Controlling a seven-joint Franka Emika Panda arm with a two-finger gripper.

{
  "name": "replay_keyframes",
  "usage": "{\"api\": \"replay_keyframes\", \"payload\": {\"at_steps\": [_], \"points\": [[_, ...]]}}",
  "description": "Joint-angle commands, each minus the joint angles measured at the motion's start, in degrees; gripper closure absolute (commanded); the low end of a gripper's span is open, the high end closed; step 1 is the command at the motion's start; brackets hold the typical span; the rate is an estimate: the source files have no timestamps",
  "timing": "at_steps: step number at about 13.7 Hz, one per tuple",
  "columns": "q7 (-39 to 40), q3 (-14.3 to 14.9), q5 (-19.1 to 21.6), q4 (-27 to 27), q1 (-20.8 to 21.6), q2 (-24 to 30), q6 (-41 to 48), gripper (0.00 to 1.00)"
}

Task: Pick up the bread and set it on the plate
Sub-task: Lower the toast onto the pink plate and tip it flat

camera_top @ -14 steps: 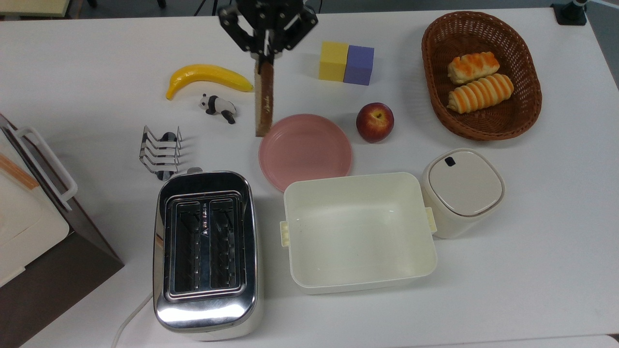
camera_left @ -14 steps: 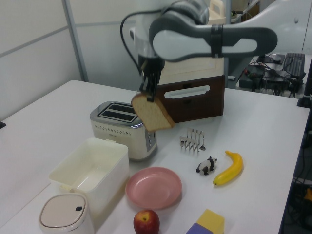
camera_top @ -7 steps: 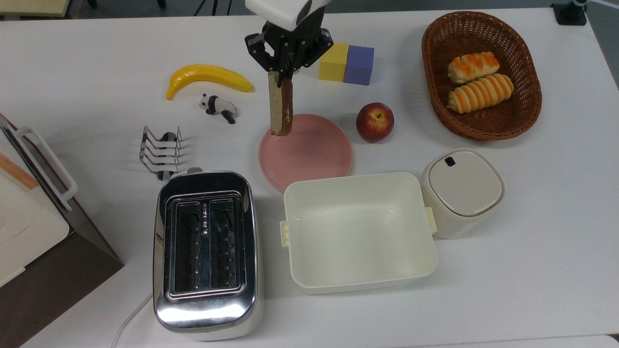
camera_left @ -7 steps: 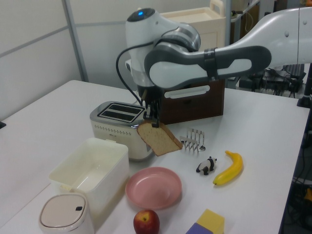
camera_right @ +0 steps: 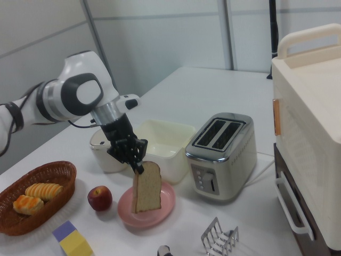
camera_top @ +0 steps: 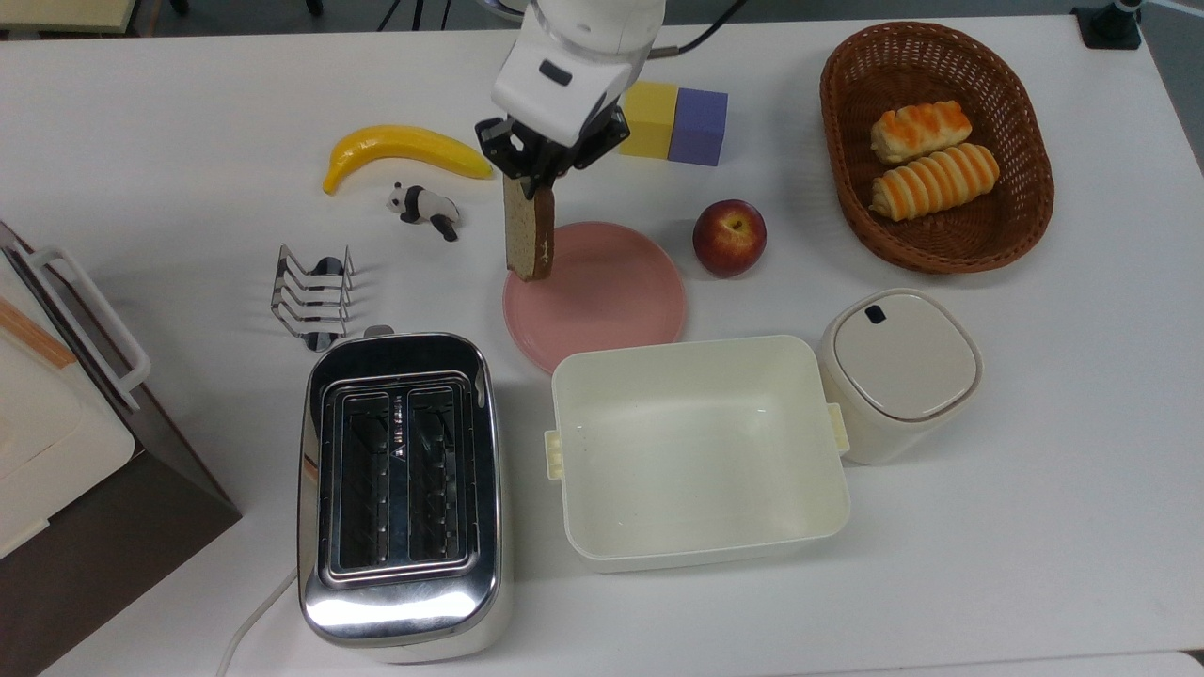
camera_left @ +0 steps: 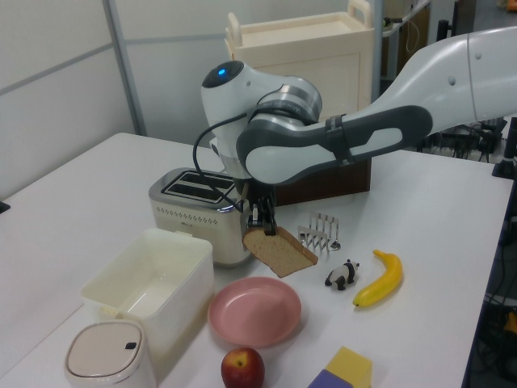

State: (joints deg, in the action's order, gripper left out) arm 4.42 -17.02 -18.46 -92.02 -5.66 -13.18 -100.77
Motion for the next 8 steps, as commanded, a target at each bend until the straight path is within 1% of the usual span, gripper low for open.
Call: {"api": "replay_keyframes", "payload": {"at_steps": [1, 8], "points": [[1.03, 0.32, -0.96, -1.50, 0.74, -0.09, -3.28, 1.00], [1.11, -0.03, -1.75, -1.50, 1.44, -0.80, -4.17, 1.00]]}}
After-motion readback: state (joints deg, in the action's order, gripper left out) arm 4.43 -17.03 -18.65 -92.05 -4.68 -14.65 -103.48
